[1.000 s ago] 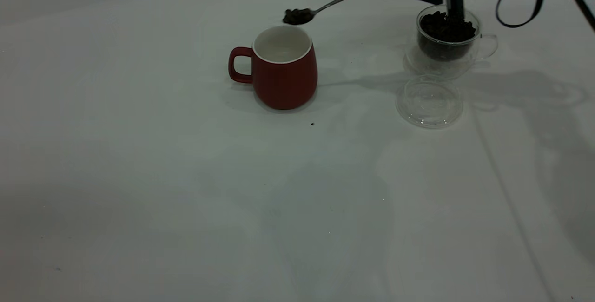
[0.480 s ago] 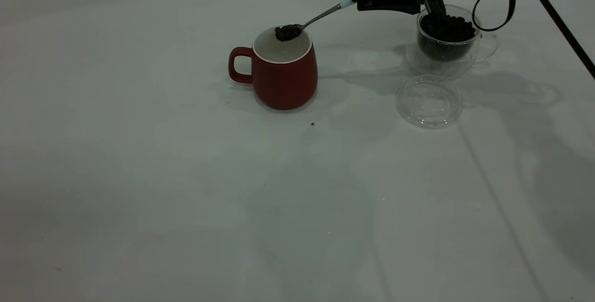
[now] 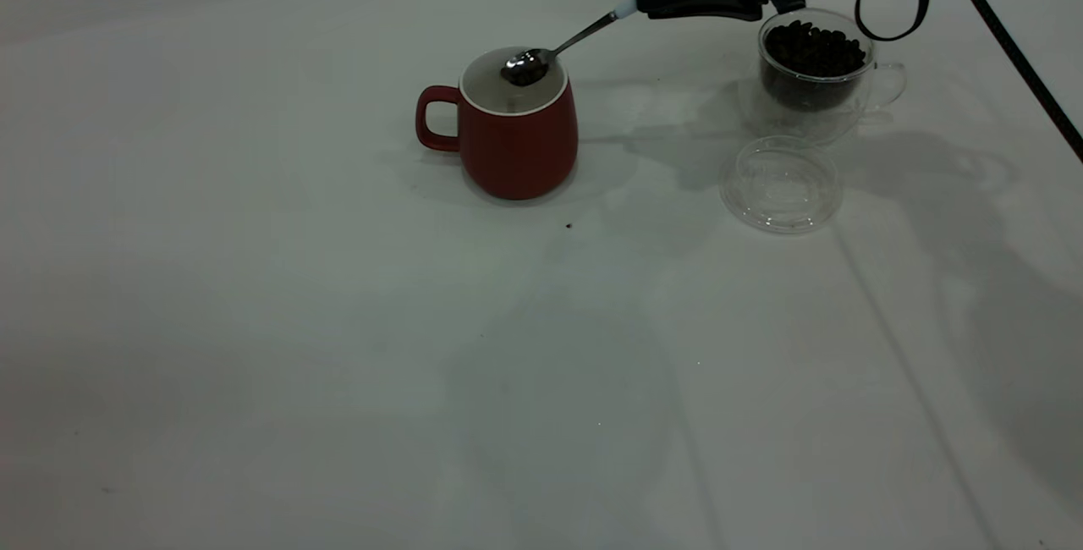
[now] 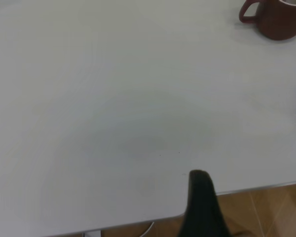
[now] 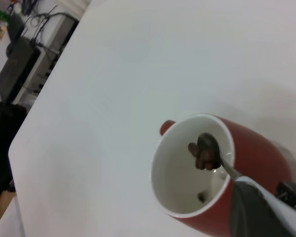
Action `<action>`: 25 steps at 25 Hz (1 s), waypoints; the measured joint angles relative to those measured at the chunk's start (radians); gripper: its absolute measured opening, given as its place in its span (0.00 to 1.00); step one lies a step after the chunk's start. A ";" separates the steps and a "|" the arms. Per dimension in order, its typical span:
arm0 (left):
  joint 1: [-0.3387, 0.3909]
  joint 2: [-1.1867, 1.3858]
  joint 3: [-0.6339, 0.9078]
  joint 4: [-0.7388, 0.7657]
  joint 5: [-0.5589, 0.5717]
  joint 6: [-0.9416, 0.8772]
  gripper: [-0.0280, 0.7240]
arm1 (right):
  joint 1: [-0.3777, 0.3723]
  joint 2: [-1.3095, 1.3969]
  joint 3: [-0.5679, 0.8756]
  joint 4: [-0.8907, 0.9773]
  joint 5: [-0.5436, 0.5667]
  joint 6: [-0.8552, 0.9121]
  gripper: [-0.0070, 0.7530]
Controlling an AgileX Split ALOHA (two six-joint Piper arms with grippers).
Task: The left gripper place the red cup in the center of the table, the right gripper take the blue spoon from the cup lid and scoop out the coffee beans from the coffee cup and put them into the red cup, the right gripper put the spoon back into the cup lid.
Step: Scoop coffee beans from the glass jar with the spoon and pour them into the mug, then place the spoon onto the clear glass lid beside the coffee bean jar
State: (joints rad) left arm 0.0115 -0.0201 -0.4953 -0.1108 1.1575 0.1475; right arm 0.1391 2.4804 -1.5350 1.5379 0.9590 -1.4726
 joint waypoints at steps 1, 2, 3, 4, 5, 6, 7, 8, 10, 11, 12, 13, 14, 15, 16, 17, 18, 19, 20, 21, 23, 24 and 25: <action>0.000 0.000 0.000 0.000 0.000 0.000 0.82 | 0.000 0.000 0.000 0.000 0.008 -0.005 0.15; 0.000 0.000 0.000 0.000 0.000 0.000 0.82 | 0.000 0.000 0.000 0.000 0.013 -0.009 0.15; 0.000 0.000 0.000 0.000 0.000 0.000 0.82 | 0.000 0.000 0.000 0.000 0.018 -0.012 0.15; 0.000 0.000 0.000 0.000 0.000 0.000 0.82 | 0.000 0.000 0.000 0.000 0.023 -0.017 0.15; 0.000 0.000 0.000 0.000 0.000 0.000 0.82 | 0.000 0.000 0.000 0.000 0.024 -0.029 0.15; 0.000 0.000 0.000 0.000 0.000 0.000 0.82 | 0.000 0.000 0.000 0.000 0.030 -0.042 0.15; 0.000 0.000 0.000 0.000 0.000 0.000 0.82 | 0.000 0.000 0.000 0.000 0.035 -0.054 0.15; 0.000 0.000 0.000 0.000 0.000 0.000 0.82 | 0.000 0.000 0.000 0.000 0.038 -0.058 0.15; 0.000 0.000 0.000 0.000 0.000 0.000 0.82 | 0.000 0.000 0.000 0.000 0.047 -0.057 0.15; 0.000 0.000 0.000 0.000 0.000 0.000 0.82 | 0.000 0.000 0.000 0.000 0.054 -0.056 0.15; 0.000 0.000 0.000 0.000 0.000 0.000 0.82 | 0.000 0.000 0.000 0.000 0.063 -0.051 0.15; 0.000 0.000 0.000 0.000 0.000 0.000 0.82 | 0.000 0.000 0.000 0.000 0.073 -0.045 0.15; 0.000 0.000 0.000 0.000 0.000 0.000 0.82 | 0.000 -0.001 0.000 0.000 0.083 -0.039 0.15; 0.000 0.000 0.000 0.000 0.000 0.000 0.82 | 0.000 -0.005 0.000 -0.001 0.092 -0.033 0.15; 0.000 0.000 0.000 0.000 0.000 0.000 0.82 | 0.000 -0.011 0.000 -0.003 0.096 -0.027 0.15; 0.000 0.000 0.000 0.000 0.000 0.000 0.82 | 0.000 -0.021 0.000 -0.004 0.101 -0.023 0.15; 0.000 0.000 0.000 0.000 0.000 0.000 0.82 | 0.000 -0.036 0.000 -0.005 0.103 -0.021 0.15; 0.000 0.000 0.000 0.000 0.000 0.000 0.82 | -0.001 -0.055 0.000 -0.007 0.104 -0.018 0.15; 0.000 0.000 0.000 0.000 0.000 0.000 0.82 | -0.005 -0.074 0.000 -0.013 0.104 -0.012 0.15; 0.000 0.000 0.000 0.000 0.000 0.000 0.82 | -0.012 -0.101 0.000 -0.025 0.107 -0.002 0.15; 0.000 0.000 0.000 0.000 0.000 0.000 0.82 | -0.027 -0.160 0.001 -0.054 0.116 0.013 0.15; 0.000 0.000 0.000 0.000 0.000 0.000 0.82 | -0.038 -0.185 0.001 -0.075 0.121 0.024 0.15; 0.000 0.000 0.000 0.000 0.000 0.000 0.82 | -0.049 -0.213 0.001 -0.098 0.128 0.038 0.15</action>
State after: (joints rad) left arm 0.0115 -0.0201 -0.4953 -0.1108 1.1575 0.1475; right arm 0.0900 2.2678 -1.5340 1.4395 1.0873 -1.4350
